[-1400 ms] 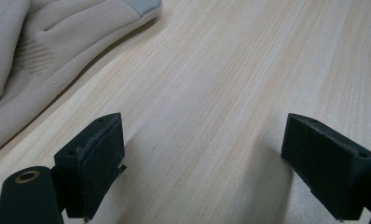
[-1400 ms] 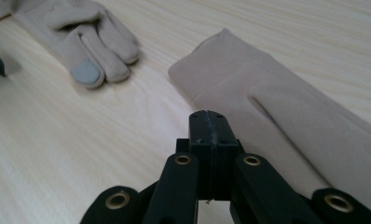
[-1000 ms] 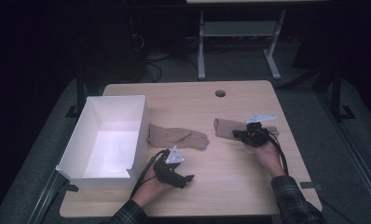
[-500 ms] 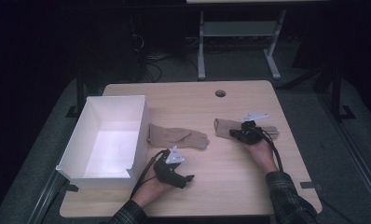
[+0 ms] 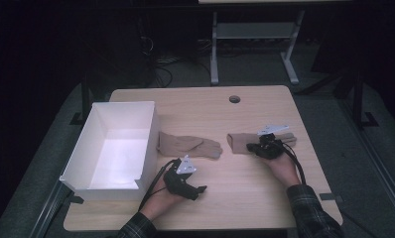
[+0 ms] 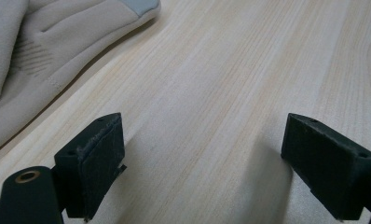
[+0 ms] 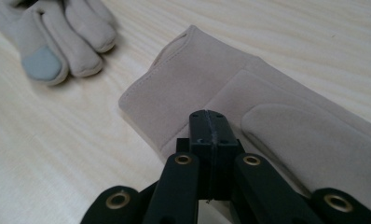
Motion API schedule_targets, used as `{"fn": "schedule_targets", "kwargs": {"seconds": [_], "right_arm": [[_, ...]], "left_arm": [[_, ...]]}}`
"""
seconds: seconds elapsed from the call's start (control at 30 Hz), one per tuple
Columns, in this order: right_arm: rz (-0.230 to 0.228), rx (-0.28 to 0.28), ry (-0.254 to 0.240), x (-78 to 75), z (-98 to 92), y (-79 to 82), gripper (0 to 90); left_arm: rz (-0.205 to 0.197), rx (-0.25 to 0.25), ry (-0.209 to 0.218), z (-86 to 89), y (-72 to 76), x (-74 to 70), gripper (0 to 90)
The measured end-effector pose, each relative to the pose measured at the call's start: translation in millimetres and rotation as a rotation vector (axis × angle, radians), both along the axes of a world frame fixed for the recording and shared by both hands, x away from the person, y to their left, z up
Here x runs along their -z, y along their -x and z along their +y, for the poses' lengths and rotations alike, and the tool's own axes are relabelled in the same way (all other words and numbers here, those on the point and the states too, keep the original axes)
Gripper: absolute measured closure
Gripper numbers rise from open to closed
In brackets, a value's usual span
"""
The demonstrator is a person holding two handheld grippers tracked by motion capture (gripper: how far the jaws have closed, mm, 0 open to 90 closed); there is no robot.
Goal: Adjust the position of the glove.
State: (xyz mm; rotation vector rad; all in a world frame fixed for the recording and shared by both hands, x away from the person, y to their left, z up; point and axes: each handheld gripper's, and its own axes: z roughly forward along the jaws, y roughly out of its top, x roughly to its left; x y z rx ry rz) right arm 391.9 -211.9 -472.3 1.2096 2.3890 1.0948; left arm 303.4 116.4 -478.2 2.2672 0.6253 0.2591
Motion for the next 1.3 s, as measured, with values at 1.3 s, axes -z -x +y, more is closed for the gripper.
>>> {"fn": "schedule_targets", "kwargs": {"seconds": [1.3], "right_arm": [[0.079, -0.068, 0.046, -8.9, -59.3, 91.5, 90.0]], "left_arm": [[-0.003, 0.007, 0.001, 0.0, 1.6, 0.1, 12.4]]}}
